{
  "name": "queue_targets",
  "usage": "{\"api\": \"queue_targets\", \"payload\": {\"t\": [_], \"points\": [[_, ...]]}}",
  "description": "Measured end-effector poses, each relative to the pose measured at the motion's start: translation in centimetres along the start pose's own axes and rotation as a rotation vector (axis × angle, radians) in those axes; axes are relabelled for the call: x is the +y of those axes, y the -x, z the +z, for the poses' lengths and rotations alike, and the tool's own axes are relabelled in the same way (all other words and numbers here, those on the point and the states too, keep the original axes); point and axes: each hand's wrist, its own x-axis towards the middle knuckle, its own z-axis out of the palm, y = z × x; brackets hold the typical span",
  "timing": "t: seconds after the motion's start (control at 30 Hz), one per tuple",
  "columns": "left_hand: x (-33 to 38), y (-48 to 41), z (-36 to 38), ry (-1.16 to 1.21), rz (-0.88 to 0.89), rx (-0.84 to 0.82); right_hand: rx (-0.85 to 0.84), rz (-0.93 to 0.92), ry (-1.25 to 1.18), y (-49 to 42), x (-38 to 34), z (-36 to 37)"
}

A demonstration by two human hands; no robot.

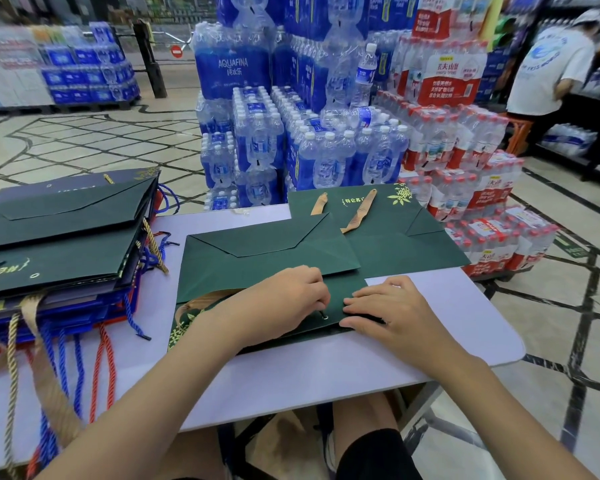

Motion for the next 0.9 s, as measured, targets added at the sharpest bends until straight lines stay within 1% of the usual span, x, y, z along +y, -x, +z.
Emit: {"api": "queue_targets", "payload": {"t": [0.07,0.13,0.23,0.3,0.37,0.43,0.47,0.57,0.63,0.7,0.8,0.9], "points": [[0.2,-0.3,-0.1,-0.046,0.014,-0.031,0.039,-0.021,0.020,0.0,0.1,0.0],[0.5,-0.5,-0.2,-0.026,0.007,-0.031,0.095,-0.035,0.042,0.0,0.0,0.0],[0.8,0.1,-0.5,0.173,-0.084,0.048,0.175,-0.043,0.078,-0.3,-0.3,-0.3],[0.7,1.0,-0.5,0.316,-0.164,0.114,0.179,-0.055,0.119,-0.4,-0.6,-0.5],[0.5,1.9,-0.4,0.385,-0.197,0.142,0.151,0.019,0.119,-0.2,-0.8,-0.5],[0.4,2.5,-0.1,0.362,-0.156,0.138,0.114,0.150,0.073,-0.2,-1.1,-0.5],[0.3,2.5,0.0,0.349,-0.128,0.140,0.114,0.173,0.062,-0.3,-1.2,-0.4],[0.3,2.5,0.1,0.325,-0.095,0.154,0.203,0.103,0.094,-0.6,-1.9,-0.4],[0.4,2.5,0.0,0.310,-0.095,0.170,0.282,0.047,0.218,-0.5,-2.6,-0.5],[0.4,2.4,0.0,0.293,-0.099,0.169,0.312,0.069,0.339,-0.3,-3.9,-0.1],[0.4,2.2,0.0,0.287,-0.092,0.159,0.243,0.212,0.417,-0.1,-5.4,1.2],[0.2,2.2,0.1,0.298,-0.088,0.164,0.165,0.308,0.371,-0.4,-5.8,1.9]]}}
